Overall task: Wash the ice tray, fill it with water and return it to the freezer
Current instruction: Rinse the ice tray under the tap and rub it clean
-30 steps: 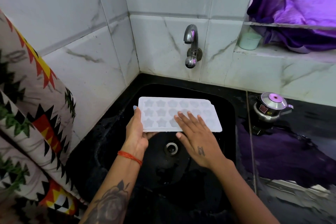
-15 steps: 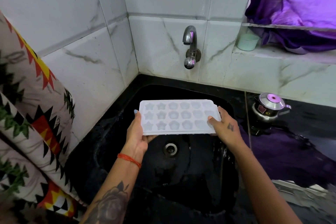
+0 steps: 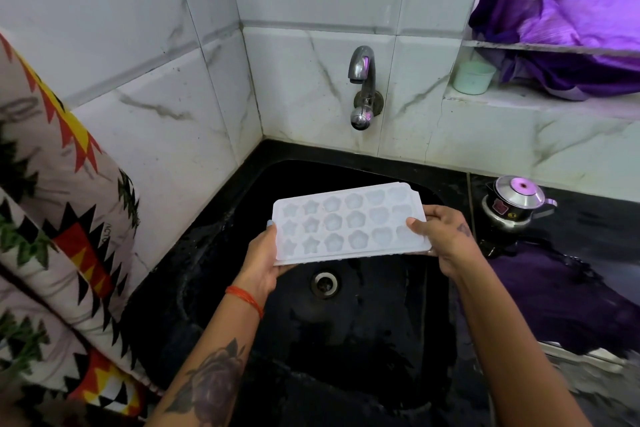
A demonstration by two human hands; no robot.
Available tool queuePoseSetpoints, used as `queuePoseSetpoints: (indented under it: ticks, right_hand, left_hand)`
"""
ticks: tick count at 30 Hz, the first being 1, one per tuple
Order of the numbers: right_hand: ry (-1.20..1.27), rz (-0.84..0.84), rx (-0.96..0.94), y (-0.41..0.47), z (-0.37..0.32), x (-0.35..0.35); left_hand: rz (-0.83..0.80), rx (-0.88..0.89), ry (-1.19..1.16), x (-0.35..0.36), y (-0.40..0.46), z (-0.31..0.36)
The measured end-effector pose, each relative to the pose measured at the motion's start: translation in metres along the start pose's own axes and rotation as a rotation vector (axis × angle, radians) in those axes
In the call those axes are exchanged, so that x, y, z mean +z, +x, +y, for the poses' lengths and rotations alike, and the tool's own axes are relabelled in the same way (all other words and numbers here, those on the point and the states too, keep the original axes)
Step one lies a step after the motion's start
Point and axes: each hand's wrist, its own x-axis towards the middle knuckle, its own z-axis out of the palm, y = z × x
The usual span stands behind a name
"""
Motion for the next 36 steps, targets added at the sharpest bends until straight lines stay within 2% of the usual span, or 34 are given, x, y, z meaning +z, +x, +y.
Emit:
queuePoseSetpoints:
  ticks: [8, 17, 23, 36]
  right_hand:
    - [0.061, 0.079, -0.101, 0.006, 0.005, 0.001]
    - [-0.027, 0.126, -0.309, 0.003, -0.005, 0.006]
    - [-0.042, 0.127, -0.393, 0.004, -0.006, 0.009]
    - [-0.007, 0.121, -0.439, 0.008, -0.004, 0.012]
  left_hand:
    - [0.011, 0.072, 0.212, 0.005, 0.018, 0.001]
    - [0.024, 0.215, 0.391, 0.010, 0.024, 0.004]
    - [0.033, 0.224, 0.386, 0.011, 0.029, 0.000]
    - [0.052, 0.286, 0.339, 0.010, 0.032, -0.005]
